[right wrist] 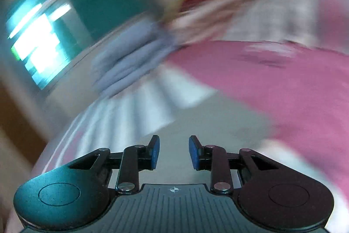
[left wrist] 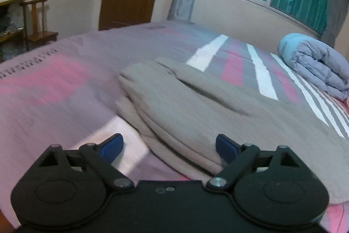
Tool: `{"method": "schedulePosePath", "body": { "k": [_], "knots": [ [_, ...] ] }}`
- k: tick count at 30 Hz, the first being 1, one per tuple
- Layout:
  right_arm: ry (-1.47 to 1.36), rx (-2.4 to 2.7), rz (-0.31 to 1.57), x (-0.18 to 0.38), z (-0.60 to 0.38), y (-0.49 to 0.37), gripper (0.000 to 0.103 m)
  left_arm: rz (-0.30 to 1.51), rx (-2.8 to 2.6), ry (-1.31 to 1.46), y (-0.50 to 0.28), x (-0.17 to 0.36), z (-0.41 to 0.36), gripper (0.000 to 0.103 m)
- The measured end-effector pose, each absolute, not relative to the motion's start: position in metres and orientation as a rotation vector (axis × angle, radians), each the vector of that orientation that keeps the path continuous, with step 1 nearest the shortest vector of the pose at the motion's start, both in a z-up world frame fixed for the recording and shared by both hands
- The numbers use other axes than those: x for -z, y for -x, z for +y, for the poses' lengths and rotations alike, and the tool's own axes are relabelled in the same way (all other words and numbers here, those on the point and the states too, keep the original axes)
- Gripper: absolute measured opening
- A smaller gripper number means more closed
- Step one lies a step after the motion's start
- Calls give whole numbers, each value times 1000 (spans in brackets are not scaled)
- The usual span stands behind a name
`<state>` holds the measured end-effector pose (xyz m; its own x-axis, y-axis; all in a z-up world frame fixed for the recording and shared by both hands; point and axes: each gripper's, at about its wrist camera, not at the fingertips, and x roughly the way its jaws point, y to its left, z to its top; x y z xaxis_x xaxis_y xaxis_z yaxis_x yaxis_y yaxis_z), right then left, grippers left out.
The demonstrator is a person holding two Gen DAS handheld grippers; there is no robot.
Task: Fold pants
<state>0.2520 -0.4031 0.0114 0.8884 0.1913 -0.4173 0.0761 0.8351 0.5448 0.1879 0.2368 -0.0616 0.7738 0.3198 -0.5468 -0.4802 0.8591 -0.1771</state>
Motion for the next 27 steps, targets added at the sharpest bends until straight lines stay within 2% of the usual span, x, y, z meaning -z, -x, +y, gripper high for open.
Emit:
{"method": "schedulePosePath", "body": {
  "k": [9, 11, 13, 14, 17, 22, 25, 27],
  "knots": [
    [-347, -546, 517, -57, -212, -309, 32, 515, -514, 350, -190, 47, 269, 84],
    [-300, -617, 527, -58, -173, -318, 39, 513, -528, 360, -193, 46, 277, 84],
    [-254, -665, 525, -55, -141, -322, 62, 510, -531, 375, -194, 47, 285, 84],
    [-231, -693, 517, -54, -124, -326, 63, 508, -534, 378, -196, 47, 288, 83],
    [-169, -757, 523, -43, -79, -345, 63, 513, -531, 389, -204, 48, 297, 74],
    [-100, -813, 560, -22, -23, -390, 62, 521, -516, 424, -214, 56, 305, 68],
    [-60, -843, 591, -7, 1, -416, 62, 505, -502, 451, -216, 60, 307, 55],
    [-36, -866, 619, 2, 13, -433, 62, 505, -488, 468, -218, 63, 305, 42]
  ]
}}
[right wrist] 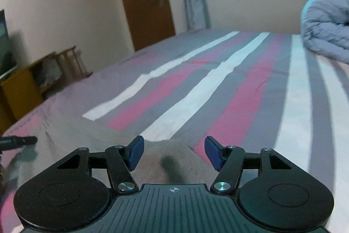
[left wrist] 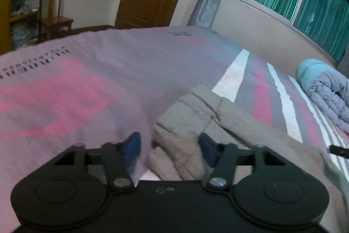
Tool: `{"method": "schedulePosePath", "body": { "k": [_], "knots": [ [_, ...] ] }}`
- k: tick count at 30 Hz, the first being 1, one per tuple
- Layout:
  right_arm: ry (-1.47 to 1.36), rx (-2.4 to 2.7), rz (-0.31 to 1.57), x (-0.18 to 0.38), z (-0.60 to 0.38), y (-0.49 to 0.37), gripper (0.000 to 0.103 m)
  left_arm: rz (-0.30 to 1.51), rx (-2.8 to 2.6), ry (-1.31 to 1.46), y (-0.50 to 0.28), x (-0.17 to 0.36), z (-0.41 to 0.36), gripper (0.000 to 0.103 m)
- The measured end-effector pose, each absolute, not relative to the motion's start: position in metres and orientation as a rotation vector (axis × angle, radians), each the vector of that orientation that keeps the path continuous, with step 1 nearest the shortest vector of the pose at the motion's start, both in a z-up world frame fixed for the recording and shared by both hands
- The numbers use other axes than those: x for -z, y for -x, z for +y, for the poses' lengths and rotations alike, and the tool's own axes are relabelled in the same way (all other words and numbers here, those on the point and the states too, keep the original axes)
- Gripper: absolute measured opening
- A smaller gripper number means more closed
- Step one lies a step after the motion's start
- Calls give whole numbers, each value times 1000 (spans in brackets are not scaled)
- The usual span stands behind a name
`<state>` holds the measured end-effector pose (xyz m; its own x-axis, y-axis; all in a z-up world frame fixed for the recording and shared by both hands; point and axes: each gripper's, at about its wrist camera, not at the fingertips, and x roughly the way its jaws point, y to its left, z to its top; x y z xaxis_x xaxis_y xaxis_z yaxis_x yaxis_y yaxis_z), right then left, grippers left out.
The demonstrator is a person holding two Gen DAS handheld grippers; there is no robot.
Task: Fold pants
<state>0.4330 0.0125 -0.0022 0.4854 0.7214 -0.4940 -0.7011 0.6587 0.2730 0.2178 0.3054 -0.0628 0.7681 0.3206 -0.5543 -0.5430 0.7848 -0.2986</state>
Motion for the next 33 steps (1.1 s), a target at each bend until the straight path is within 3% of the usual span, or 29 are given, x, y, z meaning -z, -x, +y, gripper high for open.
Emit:
{"method": "schedulePosePath", "body": {
  "k": [3, 5, 7, 11, 14, 17, 20, 26, 30, 33],
  "knots": [
    [-7, -880, 674, 16, 22, -448, 53, 498, -498, 471, -219, 63, 301, 38],
    [-8, -899, 707, 23, 22, -455, 41, 487, -501, 480, -218, 63, 300, 37],
    [-11, -942, 740, 25, 24, -461, 5, 476, -498, 477, -218, 63, 299, 34],
    [19, -940, 695, 13, 24, -459, 2, 431, -490, 470, -215, 53, 299, 28],
    [-14, -896, 643, 9, 20, -464, 2, 502, -502, 411, -227, 59, 298, 29],
    [72, -848, 761, 45, 35, -467, 3, 519, -481, 415, -224, 66, 303, 34],
    [7, -806, 746, 28, 25, -465, 5, 504, -491, 398, -207, 51, 306, 59],
    [-135, -753, 576, -19, -72, -399, 5, 455, -458, 278, -188, 17, 270, 58],
    [-131, -673, 584, -8, -123, -346, 5, 493, -364, 200, -210, 27, 222, 66],
    [-101, -590, 667, 17, -141, -324, 5, 634, -360, 155, -233, 59, 205, 68]
  ]
}}
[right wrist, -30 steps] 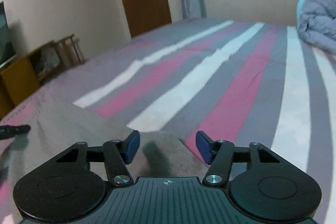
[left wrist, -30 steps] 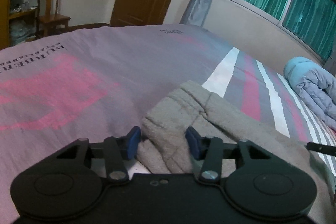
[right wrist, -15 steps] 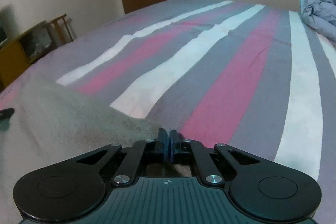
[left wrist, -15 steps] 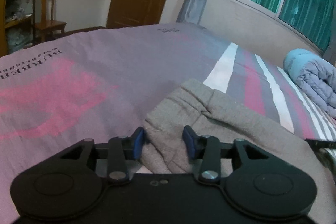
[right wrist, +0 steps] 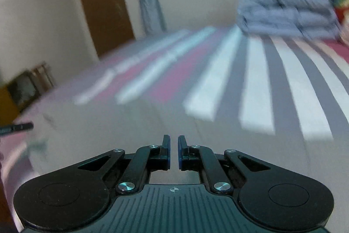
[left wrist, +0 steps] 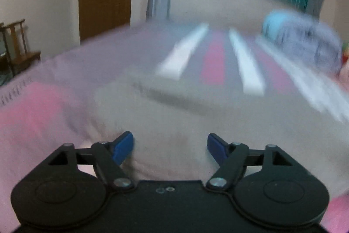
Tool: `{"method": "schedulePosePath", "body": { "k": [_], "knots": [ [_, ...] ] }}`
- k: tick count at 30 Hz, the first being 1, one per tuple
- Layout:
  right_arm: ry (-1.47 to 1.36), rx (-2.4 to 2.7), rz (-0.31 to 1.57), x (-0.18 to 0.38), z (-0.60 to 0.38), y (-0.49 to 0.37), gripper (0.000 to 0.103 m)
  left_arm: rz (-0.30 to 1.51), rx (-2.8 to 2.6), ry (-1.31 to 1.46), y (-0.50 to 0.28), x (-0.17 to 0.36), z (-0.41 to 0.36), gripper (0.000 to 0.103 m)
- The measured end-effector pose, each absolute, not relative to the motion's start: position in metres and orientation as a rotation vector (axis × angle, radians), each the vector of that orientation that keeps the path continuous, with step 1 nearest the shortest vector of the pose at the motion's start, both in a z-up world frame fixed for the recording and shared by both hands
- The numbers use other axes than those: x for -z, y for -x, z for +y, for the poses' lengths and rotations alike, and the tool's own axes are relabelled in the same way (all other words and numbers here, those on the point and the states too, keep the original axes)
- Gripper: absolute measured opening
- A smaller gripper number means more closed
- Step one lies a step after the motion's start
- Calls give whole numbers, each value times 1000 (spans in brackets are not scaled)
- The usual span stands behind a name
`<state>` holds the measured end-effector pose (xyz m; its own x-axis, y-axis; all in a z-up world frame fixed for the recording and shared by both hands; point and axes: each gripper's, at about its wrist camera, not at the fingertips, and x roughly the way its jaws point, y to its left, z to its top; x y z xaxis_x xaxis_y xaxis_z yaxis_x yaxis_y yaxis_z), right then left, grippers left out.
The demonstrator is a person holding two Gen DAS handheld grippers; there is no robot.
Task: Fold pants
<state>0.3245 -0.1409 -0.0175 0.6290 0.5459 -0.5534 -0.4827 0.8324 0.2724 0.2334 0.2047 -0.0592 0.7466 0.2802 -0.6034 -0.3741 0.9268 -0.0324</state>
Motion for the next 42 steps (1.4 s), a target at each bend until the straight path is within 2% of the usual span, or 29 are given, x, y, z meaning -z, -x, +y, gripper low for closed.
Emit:
{"method": "schedulePosePath", "body": {
  "k": [2, 5, 6, 8, 10, 11, 13, 15, 16, 17, 19, 20, 23, 27, 29, 36, 38, 39, 40, 42],
  "knots": [
    [-45, -517, 792, 42, -146, -329, 5, 631, -375, 131, -231, 61, 198, 67],
    [-160, -453, 680, 23, -186, -320, 5, 537, -368, 191, -217, 46, 195, 71],
    [-176, -421, 610, 15, -202, -314, 5, 542, -362, 184, -219, 47, 193, 77],
    [-203, -336, 578, 14, -231, -312, 5, 632, -347, 158, -234, 62, 192, 81],
    [-185, -246, 733, 40, -255, -330, 4, 654, -363, 140, -238, 68, 186, 81],
    [-266, -284, 789, 51, -272, -338, 4, 641, -365, 154, -236, 61, 184, 81],
    [-418, -234, 728, 39, -306, -328, 6, 575, -348, 213, -224, 53, 180, 82],
    [-475, -168, 620, 24, -335, -310, 6, 566, -331, 255, -220, 54, 175, 92],
    [-524, -150, 585, 21, -348, -301, 8, 573, -322, 254, -222, 58, 172, 92],
    [-588, -128, 560, 20, -364, -292, 12, 573, -324, 244, -222, 61, 167, 93],
    [-699, -47, 532, 25, -398, -276, 56, 582, -326, 228, -222, 70, 161, 96],
    [-747, -9, 510, 29, -413, -268, 59, 599, -325, 236, -222, 75, 160, 97],
    [-903, 59, 472, 41, -456, -253, 59, 605, -313, 319, -222, 82, 172, 98],
    [-1087, 112, 452, 59, -498, -252, 59, 612, -315, 299, -222, 87, 172, 98],
    [-1110, 118, 459, 65, -518, -235, 58, 613, -316, 297, -219, 87, 171, 98],
    [-1083, 99, 501, 69, -520, -254, 56, 615, -319, 292, -216, 87, 169, 98],
    [-1035, 96, 527, 70, -513, -266, 45, 617, -319, 288, -217, 87, 168, 98],
    [-1007, 105, 543, 74, -513, -272, 27, 617, -320, 287, -217, 87, 168, 98],
    [-1002, 106, 556, 82, -514, -280, 19, 619, -320, 285, -217, 87, 167, 98],
    [-1031, 66, 557, 92, -523, -285, 16, 620, -321, 282, -218, 87, 167, 98]
  ]
}}
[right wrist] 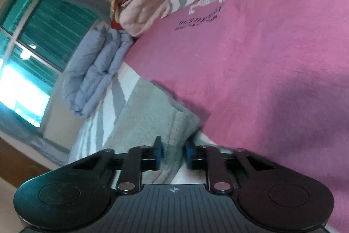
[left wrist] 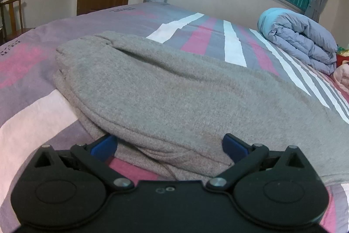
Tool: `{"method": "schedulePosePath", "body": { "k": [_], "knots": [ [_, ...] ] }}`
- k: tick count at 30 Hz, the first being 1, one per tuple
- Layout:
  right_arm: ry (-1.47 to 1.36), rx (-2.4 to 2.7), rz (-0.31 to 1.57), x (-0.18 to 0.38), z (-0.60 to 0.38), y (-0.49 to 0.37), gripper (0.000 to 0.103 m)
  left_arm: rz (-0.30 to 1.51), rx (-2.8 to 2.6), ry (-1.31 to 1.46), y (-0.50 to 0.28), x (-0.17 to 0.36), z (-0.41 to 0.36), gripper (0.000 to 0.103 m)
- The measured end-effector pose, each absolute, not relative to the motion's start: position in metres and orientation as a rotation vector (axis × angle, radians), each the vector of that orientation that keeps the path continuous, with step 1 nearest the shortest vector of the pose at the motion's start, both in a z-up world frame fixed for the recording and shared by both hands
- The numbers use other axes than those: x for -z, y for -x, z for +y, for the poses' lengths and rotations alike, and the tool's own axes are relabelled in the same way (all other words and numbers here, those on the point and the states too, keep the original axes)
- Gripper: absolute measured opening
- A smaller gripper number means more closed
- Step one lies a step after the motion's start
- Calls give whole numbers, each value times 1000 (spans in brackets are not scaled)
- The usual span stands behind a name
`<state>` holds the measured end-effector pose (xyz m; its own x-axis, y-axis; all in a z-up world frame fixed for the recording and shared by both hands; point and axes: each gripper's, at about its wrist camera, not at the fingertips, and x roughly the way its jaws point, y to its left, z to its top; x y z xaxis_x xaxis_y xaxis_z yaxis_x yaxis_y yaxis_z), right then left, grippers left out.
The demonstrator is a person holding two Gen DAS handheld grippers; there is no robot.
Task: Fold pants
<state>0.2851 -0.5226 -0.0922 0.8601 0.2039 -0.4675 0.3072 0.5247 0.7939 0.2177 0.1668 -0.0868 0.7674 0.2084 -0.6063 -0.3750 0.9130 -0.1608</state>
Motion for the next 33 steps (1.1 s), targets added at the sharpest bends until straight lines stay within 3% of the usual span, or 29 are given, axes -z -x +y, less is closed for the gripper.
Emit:
{"method": "schedulePosePath", "body": {
  "k": [8, 20, 26, 33],
  "knots": [
    [-1056, 26, 553, 93, -527, -274, 17, 623, -316, 275, -218, 86, 167, 98],
    [-878, 66, 544, 46, -498, -280, 17, 504, -439, 377, -176, 63, 191, 96],
    [-758, -27, 455, -6, -443, -284, 17, 471, -509, 417, -158, 63, 201, 96],
    [-598, -267, 361, -63, -314, -289, 17, 464, -518, 437, -142, 65, 217, 96]
  ]
}}
